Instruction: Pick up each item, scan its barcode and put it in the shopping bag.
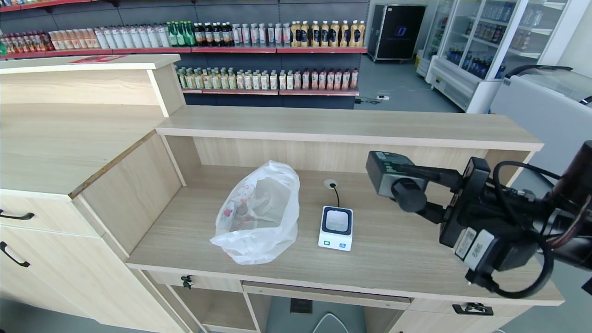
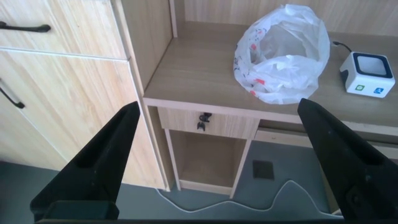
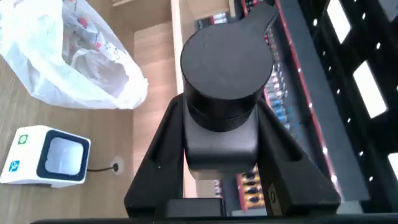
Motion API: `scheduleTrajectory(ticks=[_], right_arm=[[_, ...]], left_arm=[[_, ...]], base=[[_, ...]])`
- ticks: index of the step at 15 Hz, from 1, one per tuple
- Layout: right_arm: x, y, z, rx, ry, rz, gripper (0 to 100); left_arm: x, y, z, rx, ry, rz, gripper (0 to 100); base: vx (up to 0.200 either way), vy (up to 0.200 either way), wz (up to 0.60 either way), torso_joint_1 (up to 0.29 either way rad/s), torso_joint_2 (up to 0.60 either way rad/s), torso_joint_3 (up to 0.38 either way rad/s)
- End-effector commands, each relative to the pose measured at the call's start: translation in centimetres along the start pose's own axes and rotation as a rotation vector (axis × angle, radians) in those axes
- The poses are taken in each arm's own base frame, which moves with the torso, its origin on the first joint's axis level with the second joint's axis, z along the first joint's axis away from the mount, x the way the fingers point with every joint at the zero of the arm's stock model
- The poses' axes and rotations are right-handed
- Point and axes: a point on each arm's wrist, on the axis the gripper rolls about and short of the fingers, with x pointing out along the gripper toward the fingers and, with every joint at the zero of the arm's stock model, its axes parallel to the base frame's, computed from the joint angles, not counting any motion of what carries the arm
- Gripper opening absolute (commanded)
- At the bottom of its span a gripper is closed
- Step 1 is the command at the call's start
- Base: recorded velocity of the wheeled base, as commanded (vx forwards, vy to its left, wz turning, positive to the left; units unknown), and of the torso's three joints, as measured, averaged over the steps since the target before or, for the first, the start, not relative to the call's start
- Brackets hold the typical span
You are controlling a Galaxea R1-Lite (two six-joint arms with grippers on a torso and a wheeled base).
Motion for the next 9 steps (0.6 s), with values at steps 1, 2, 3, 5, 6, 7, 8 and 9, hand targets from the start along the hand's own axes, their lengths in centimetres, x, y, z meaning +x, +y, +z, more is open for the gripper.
scheduleTrajectory(ticks=[1, 2, 3, 5, 6, 7, 8, 9], right_arm=[[-0.8, -1.2, 3.8, -0.240, -0.091, -0.044, 0], [-1.0, -1.6, 3.9, -0.339, -0.094, -0.064, 0], [-1.7, -2.7, 4.6, -0.542, -0.097, -0.130, 0], [-2.6, -3.1, 5.4, -0.718, -0.098, -0.180, 0], [-2.7, -2.9, 5.6, -0.782, -0.100, -0.180, 0], [-3.4, -2.6, 6.4, -0.853, -0.118, -0.186, 0], [-3.8, -2.8, 6.8, -0.906, -0.121, -0.205, 0], [-4.3, -3.1, 7.1, -0.961, -0.116, -0.220, 0]], left_arm=[[0.0, 0.0, 0.0, 0.000, 0.000, 0.001, 100], [0.0, 0.0, 0.0, 0.000, 0.000, 0.001, 100], [0.0, 0.0, 0.0, 0.000, 0.000, 0.001, 100], [0.0, 0.0, 0.0, 0.000, 0.000, 0.001, 100], [0.0, 0.0, 0.0, 0.000, 0.000, 0.001, 100], [0.0, 0.0, 0.0, 0.000, 0.000, 0.001, 100], [0.0, 0.0, 0.0, 0.000, 0.000, 0.001, 100], [0.0, 0.0, 0.0, 0.000, 0.000, 0.001, 100]], base=[[0.000, 0.000, 0.00, 0.000, 0.00, 0.000], [0.000, 0.000, 0.00, 0.000, 0.00, 0.000], [0.000, 0.000, 0.00, 0.000, 0.00, 0.000], [0.000, 0.000, 0.00, 0.000, 0.00, 0.000], [0.000, 0.000, 0.00, 0.000, 0.00, 0.000], [0.000, 0.000, 0.00, 0.000, 0.00, 0.000], [0.000, 0.000, 0.00, 0.000, 0.00, 0.000], [0.000, 0.000, 0.00, 0.000, 0.00, 0.000]])
